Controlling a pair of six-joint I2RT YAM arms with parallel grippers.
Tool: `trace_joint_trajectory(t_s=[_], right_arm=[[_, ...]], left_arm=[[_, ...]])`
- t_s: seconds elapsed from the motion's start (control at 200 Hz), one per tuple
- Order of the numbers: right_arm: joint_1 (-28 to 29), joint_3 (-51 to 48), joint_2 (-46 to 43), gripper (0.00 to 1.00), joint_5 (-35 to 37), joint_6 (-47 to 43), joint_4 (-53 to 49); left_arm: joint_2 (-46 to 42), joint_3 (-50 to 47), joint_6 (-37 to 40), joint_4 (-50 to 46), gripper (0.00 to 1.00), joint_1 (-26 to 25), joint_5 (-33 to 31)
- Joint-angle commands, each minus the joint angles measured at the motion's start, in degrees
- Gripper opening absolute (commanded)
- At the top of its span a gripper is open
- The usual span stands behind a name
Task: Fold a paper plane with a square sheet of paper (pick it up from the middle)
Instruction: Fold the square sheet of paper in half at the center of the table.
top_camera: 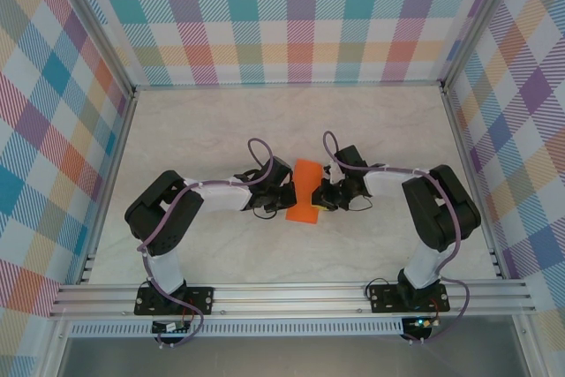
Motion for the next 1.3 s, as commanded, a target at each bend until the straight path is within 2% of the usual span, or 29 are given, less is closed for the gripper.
trace_joint_trajectory(t_s=[0.0,0.255,0.47,0.655,0.91,1.16,1.295], right_arm=[[-0.09,0.37,0.68,0.11,3.01,-0.51,-3.61],[1.04,-2.26,-4.72,0.11,-4.53,-0.82,-0.34],[1.38,-5.84,-3.33,0.11,-5.91,-0.09,0.92],[1.93,-5.29,-1.4,0.11,-1.36,-0.8,-3.31],[2.81,-6.0,-7.58,0.12,-4.1,-1.14,-2.36],[2.93,-7.61,-3.29,0.12,-1.31,-1.08,-3.58],[2.89,-6.12,-4.54,0.12,0.29,-1.58,-5.3]], left_arm=[[4.08,-1.26,-0.9,-6.55,0.0,-0.6,-1.88],[4.25,-1.09,-1.25,-6.31,0.0,-0.64,-1.97],[4.56,-0.88,-1.32,-6.37,0.0,-0.79,-1.93],[4.52,-0.99,-1.37,-6.57,0.0,-0.87,-2.05],[4.48,-1.08,-1.39,-6.63,0.0,-0.89,-2.06],[4.52,-0.93,-1.37,-6.63,0.0,-0.88,-2.06],[4.52,-0.99,-1.22,-6.63,0.0,-0.9,-2.01]])
